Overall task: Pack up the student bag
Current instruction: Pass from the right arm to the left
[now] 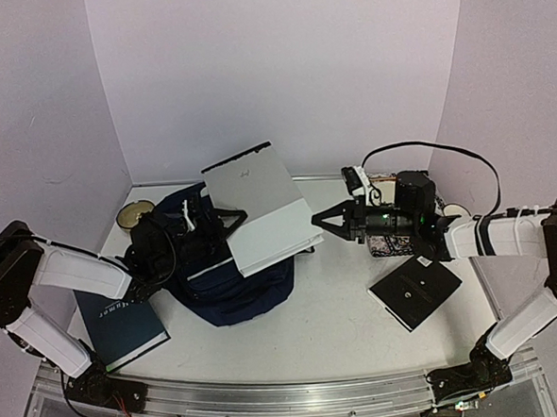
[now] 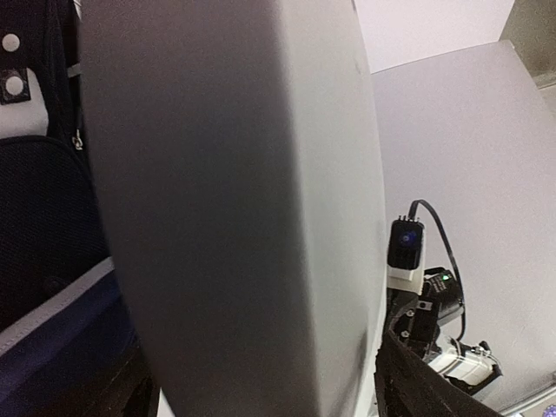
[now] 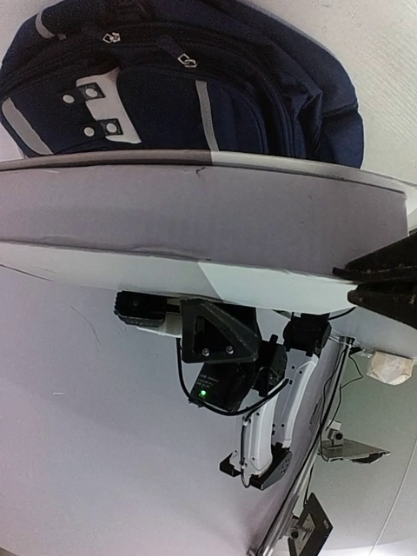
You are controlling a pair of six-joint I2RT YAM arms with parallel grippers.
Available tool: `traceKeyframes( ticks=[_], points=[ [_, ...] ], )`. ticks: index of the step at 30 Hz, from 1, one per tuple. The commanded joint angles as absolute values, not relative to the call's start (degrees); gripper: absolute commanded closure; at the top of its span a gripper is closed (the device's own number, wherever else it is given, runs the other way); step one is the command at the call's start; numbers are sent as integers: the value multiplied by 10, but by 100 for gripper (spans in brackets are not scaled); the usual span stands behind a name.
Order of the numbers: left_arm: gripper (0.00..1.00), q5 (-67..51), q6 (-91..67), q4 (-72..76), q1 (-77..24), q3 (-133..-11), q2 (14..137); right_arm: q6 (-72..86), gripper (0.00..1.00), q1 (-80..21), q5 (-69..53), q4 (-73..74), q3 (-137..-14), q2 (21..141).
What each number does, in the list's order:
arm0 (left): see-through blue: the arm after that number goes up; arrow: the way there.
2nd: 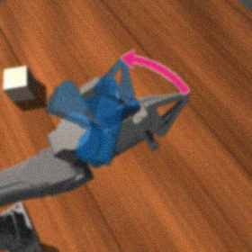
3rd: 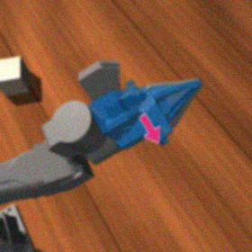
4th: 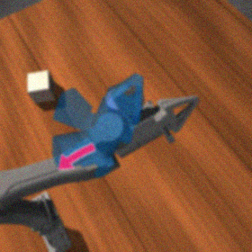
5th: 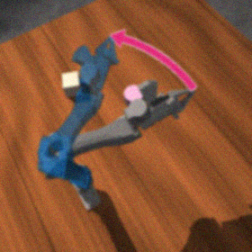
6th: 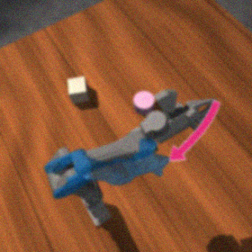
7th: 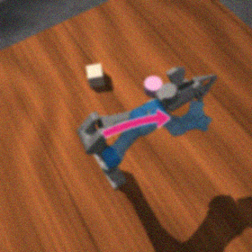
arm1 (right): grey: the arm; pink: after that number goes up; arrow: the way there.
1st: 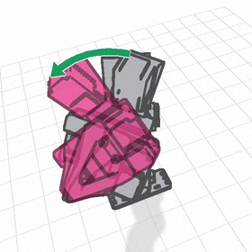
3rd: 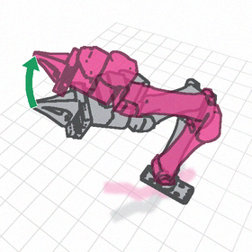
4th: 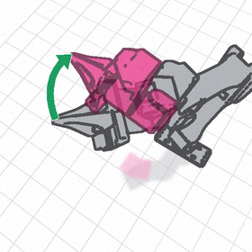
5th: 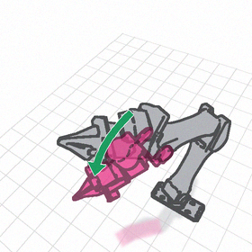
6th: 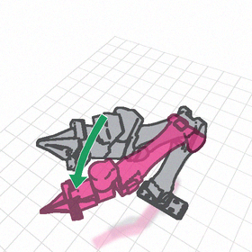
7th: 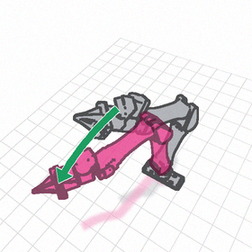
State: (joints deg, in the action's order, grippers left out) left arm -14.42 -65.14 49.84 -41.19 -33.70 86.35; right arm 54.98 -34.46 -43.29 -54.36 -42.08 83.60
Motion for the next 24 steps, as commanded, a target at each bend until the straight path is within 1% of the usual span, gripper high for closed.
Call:
traceKeyframes(
  ticks=[1, 4, 6, 8, 10, 13, 15, 17, 18, 21, 24],
  points=[
    [22, -165, -683, 588, -409, -317, 851, 544, 100, -351, -443, -609, -454, 852],
    [29, -160, -690, 604, -409, -304, 839, 545, 99, -352, -425, -609, -449, 856],
    [35, -153, -694, 609, -410, -298, 830, 545, 96, -356, -405, -609, -444, 856],
    [40, -143, -699, 614, -410, -290, 822, 543, 95, -361, -387, -609, -440, 853],
    [43, -135, -703, 620, -410, -282, 816, 543, 91, -366, -365, -609, -433, 848],
    [47, -129, -710, 631, -410, -276, 812, 546, 88, -370, -340, -609, -423, 841],
    [48, -124, -717, 641, -410, -273, 811, 548, 82, -373, -320, -609, -415, 834],
    [52, -120, -720, 649, -410, -271, 810, 550, 81, -381, -299, -608, -407, 828],
    [52, -116, -722, 653, -410, -270, 811, 554, 78, -384, -289, -608, -403, 824],
    [54, -102, -729, 667, -410, -267, 815, 571, 56, -399, -232, -609, -376, 805],
    [56, -82, -742, 690, -410, -263, 823, 576, 39, -423, -157, -609, -346, 775]
  ],
)
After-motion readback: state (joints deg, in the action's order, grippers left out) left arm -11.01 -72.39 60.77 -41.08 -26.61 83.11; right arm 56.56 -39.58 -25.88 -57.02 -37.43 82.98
